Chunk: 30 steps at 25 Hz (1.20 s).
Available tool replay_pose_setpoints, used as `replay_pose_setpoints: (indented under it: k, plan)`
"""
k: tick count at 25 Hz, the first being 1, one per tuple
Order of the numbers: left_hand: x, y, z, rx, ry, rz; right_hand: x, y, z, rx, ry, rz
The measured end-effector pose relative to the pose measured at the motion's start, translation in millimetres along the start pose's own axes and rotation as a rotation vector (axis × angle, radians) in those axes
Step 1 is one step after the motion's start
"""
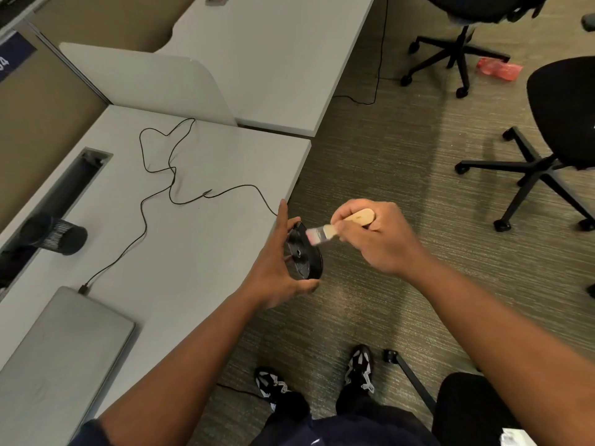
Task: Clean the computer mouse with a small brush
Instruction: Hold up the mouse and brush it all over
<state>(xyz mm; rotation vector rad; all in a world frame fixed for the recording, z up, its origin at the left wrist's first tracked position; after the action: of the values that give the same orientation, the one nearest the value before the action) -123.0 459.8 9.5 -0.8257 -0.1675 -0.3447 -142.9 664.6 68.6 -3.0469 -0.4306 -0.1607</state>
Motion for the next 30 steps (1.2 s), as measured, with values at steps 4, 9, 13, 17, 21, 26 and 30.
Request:
replay_pose_setpoints:
  k: [4,9,13,17,21,26,30]
  plan:
    - [-0.1,1.3,2.3,0.016,0.001,0.019,2.1,4.6,3.8,0.002,-0.004,0.019]
    - [0.6,0.1,0.7,0.011,-0.001,0.024,4.6,7.2,2.3,0.09,0.087,-0.071]
    - [3.3,1.3,1.1,-0.001,0.0,0.023,5.7,2.9,-2.4,0.001,-0.03,0.05]
    - [3.5,2.5,0.6,0.001,-0.005,0.022,5.8,8.4,3.1,0.038,-0.027,0.023]
    - [6.0,3.2,-2.9,0.004,0.0,0.017,7.4,10.2,4.4,0.104,0.074,-0.063]
    - [8.3,5.7,-2.9,-0.009,0.006,0.015,7.6,6.1,-2.3,0.084,0.02,-0.012]
    - [7.5,5.8,-1.7,0.005,0.002,0.016,5.4,6.9,-2.4,0.047,-0.037,0.04]
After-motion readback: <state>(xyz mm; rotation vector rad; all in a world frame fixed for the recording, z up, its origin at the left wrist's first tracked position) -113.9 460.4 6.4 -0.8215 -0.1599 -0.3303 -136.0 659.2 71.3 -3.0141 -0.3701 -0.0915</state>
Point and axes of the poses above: each hand's wrist, its own x-axis away from the middle knuckle, its own y-axis out of the palm, z = x × y, the point moved 5 cm from there along -x, towards the middle knuckle, and after that the axes turned 14 degrees about -x, right-handed, at the moved point
